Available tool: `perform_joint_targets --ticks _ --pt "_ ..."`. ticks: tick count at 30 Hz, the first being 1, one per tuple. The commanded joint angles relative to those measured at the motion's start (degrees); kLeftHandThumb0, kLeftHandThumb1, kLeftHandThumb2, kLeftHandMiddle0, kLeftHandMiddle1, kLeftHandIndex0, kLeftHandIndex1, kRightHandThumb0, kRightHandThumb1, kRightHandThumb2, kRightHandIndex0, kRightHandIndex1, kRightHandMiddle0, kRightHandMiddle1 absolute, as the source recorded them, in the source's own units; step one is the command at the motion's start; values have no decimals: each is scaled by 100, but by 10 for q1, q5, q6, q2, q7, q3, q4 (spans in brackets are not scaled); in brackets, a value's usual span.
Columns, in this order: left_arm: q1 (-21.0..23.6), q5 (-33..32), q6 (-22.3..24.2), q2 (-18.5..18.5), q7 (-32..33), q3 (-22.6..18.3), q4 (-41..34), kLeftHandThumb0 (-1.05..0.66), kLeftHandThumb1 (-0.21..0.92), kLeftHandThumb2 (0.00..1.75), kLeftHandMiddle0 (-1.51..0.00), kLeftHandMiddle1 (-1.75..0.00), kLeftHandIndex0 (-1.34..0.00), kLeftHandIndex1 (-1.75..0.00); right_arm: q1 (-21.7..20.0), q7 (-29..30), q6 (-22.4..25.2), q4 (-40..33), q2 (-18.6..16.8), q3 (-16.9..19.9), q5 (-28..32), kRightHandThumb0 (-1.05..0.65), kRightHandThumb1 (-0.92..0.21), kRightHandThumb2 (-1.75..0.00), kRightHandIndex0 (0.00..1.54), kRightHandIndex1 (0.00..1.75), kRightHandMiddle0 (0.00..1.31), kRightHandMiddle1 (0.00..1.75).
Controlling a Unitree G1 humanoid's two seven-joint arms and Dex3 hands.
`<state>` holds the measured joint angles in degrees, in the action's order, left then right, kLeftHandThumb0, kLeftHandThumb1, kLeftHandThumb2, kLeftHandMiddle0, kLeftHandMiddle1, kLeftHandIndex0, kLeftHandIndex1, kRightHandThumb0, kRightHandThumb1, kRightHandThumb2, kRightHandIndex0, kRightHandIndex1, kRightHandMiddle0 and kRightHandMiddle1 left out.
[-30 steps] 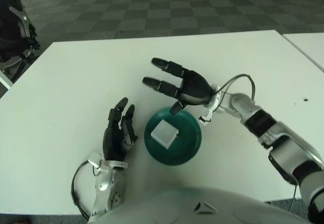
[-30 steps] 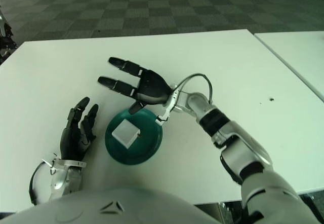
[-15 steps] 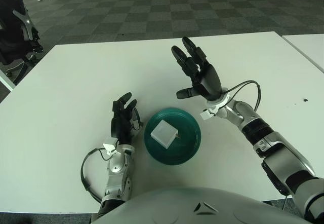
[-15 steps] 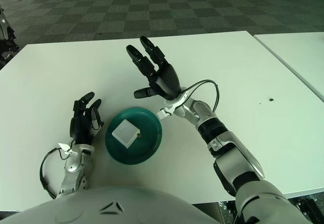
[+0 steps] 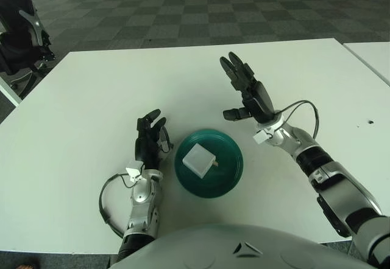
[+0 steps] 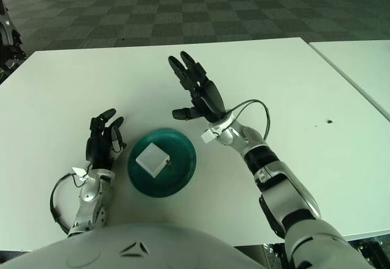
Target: Put the charger into the plate.
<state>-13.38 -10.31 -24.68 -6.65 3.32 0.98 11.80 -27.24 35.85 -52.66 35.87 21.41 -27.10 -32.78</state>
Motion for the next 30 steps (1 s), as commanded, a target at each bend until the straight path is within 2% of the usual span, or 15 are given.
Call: perform_joint_targets --ticks 1,5,7,9,11,12,15,19,25,27,30 --pt "-40 -3 3 -21 -8 -5 51 -78 92 86 -18 -67 0 -104 46 -168 -5 10 -3 28 206 -100 -92 -90 8 2 0 11" --pt "-48 3 6 -15 -7 -1 40 -79 92 87 -21 -54 0 -98 72 -258 22 60 -67 82 355 -95 -92 -95 11 2 0 22" --pt "-50 3 7 -15 -8 0 37 -80 92 87 -21 -51 0 -97 77 -294 39 63 -87 100 403 -93 -92 -96 12 2 0 28" --pt "-52 2 10 -15 -9 0 33 -80 92 87 -21 -50 0 -97 87 -326 61 57 -108 121 452 -91 -92 -96 13 2 0 35" --pt "-56 0 15 -14 -10 2 27 -80 92 87 -22 -47 0 -96 110 -348 87 35 -129 139 503 -88 -92 -96 17 3 0 54" --pt "-57 -1 18 -14 -11 2 24 -80 92 87 -22 -46 0 -96 123 -354 97 26 -135 146 520 -87 -92 -96 18 3 0 57" --pt "-58 -2 22 -14 -11 3 21 -80 92 86 -23 -44 0 -96 158 -370 114 14 -144 162 546 -84 -92 -95 24 5 0 75" --pt "-58 -2 24 -13 -13 3 20 -80 92 87 -23 -42 0 -96 170 -408 144 18 -153 190 577 -83 -92 -94 28 6 0 85" --pt "-55 7 22 -3 -20 5 28 -79 92 89 -23 -29 0 -92 181 -447 203 22 -168 231 598 -83 -92 -92 29 6 0 86" --pt "-54 9 21 0 -24 3 30 -79 92 90 -22 -25 0 -89 194 -454 215 6 -178 237 592 -83 -92 -91 27 5 0 84" --pt "-53 10 20 1 -31 0 33 -79 92 91 -21 -22 0 -85 235 -455 224 -51 -199 229 568 -83 -92 -91 23 2 0 77"
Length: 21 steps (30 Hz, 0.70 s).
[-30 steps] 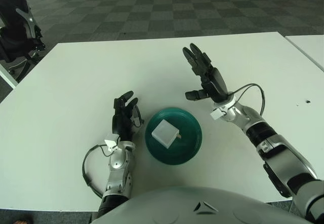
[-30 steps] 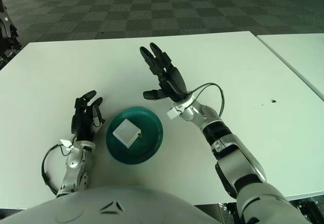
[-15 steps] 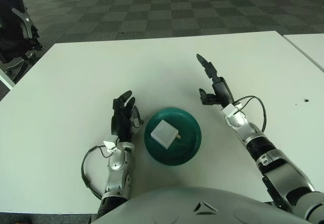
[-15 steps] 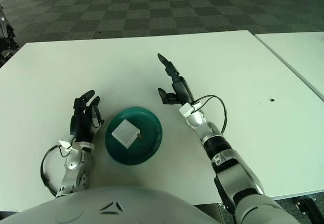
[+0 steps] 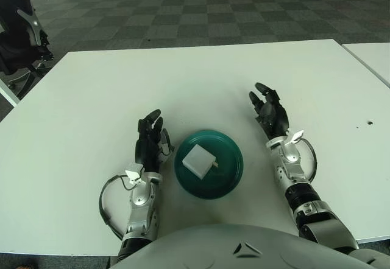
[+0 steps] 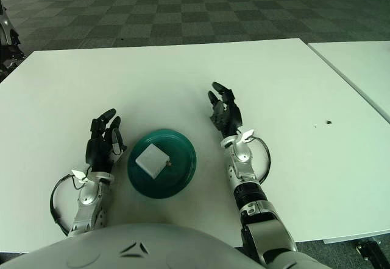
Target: Put the charger into the plate.
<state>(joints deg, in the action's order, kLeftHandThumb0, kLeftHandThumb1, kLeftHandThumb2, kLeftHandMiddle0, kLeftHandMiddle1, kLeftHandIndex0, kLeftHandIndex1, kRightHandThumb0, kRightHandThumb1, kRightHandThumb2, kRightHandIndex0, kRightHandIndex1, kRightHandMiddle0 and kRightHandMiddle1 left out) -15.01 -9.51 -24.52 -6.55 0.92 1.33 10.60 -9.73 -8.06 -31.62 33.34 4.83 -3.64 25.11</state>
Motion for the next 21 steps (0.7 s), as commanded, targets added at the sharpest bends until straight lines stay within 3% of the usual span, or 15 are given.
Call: perform_joint_targets --ticks 1,9,17,19,21 --pt "-37 1 18 0 -9 -5 45 -79 92 91 -21 -20 0 -83 69 -15 16 -40 -38 -9 -19 -83 -92 -92 19 2 0 72" --pt "-40 -2 15 -6 -16 -15 41 -77 92 91 -24 -13 0 -80 89 -42 32 -56 -45 -18 -84 -88 -92 -102 3 0 0 54" --pt "-53 45 -12 -1 4 -14 27 -77 92 92 -23 -10 0 -77 51 -112 -31 165 -61 28 -97 -90 -92 -112 0 0 0 39" --pt "-57 62 -20 1 13 -13 22 -77 92 92 -23 -9 0 -77 46 -122 -35 191 -66 36 -95 -89 -92 -113 1 0 0 37" --pt "-61 76 -26 3 20 -12 17 -77 92 93 -23 -9 0 -78 53 -110 -30 167 -72 32 -102 -88 -92 -113 1 1 0 36"
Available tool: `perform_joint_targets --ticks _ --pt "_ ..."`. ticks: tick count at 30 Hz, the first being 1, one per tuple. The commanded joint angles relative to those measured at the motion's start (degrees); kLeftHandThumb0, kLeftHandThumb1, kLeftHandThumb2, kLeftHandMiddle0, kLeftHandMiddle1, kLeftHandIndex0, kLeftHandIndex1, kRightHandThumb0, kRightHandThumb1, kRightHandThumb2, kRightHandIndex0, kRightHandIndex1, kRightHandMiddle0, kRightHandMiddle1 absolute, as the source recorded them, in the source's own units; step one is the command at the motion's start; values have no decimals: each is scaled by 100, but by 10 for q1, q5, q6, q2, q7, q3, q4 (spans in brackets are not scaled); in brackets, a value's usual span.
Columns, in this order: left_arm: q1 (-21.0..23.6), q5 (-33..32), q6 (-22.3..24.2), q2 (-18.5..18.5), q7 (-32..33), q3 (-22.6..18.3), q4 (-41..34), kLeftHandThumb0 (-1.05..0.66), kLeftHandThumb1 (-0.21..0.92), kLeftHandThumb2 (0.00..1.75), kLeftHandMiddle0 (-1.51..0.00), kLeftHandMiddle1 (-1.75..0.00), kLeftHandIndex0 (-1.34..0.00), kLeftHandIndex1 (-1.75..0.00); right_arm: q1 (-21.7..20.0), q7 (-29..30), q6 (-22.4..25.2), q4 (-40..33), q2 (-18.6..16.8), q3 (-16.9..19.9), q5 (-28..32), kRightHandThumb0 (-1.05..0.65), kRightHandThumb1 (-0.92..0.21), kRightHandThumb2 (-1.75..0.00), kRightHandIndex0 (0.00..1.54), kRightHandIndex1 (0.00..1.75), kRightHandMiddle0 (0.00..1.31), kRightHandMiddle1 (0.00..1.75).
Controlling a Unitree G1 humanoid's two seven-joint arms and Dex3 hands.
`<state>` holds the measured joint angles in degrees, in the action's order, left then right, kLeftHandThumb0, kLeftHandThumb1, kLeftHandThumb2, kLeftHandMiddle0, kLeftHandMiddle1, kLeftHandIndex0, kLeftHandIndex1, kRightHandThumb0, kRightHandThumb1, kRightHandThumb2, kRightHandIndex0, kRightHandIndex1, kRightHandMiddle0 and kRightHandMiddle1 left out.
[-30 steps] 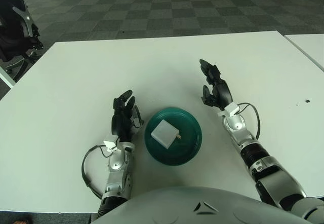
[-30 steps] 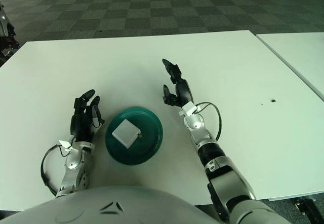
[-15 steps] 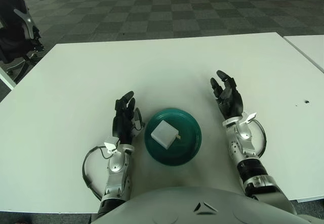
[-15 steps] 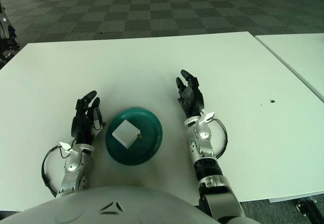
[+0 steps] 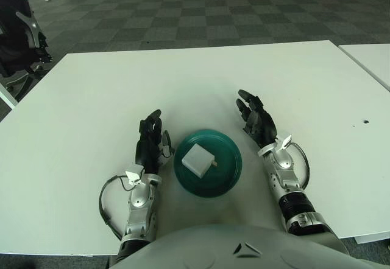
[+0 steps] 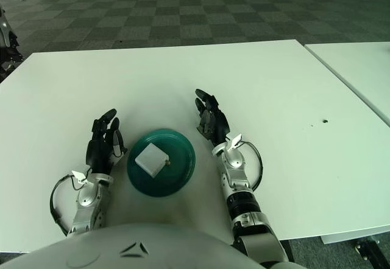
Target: Put the charger into the plate.
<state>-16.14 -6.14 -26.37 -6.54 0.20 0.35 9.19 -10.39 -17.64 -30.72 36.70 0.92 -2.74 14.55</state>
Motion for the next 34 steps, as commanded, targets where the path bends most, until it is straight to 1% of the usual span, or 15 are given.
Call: perform_joint_targets --ticks 1,4,5,7,10,16,26,34 --pt "-51 47 -9 3 29 -2 29 -77 92 93 -23 -9 0 -78 62 -10 -38 124 -35 23 -1 -88 -92 -113 2 1 0 35" --pt "-56 54 -12 1 33 -2 25 -78 92 94 -23 -8 0 -78 70 4 -38 98 -38 22 -15 -88 -92 -112 2 1 0 33" --pt "-57 57 -12 1 35 -2 24 -78 92 94 -24 -8 0 -78 75 20 -39 83 -39 18 -30 -88 -92 -112 2 1 0 33" --pt "-59 62 -14 0 38 -2 22 -78 92 95 -24 -8 0 -78 79 37 -48 84 -37 18 -50 -88 -92 -111 1 0 0 30" --pt "-59 72 -17 -2 46 -2 21 -79 92 95 -25 -8 0 -79 77 47 -52 94 -39 19 -66 -88 -92 -110 0 0 0 25" --pt "-57 91 -31 -6 64 -1 24 -80 92 96 -26 -7 0 -79 75 49 -56 103 -38 23 -82 -91 -92 -108 0 0 0 16" --pt "-59 93 -48 -7 82 4 32 -81 92 97 -26 -6 0 -75 66 54 -52 129 -31 34 -101 -99 -92 -108 0 0 0 2" --pt "-55 89 -54 -7 89 5 36 -80 92 97 -25 -5 0 -72 73 73 -51 114 -32 23 -131 -104 -92 -110 0 0 0 0"
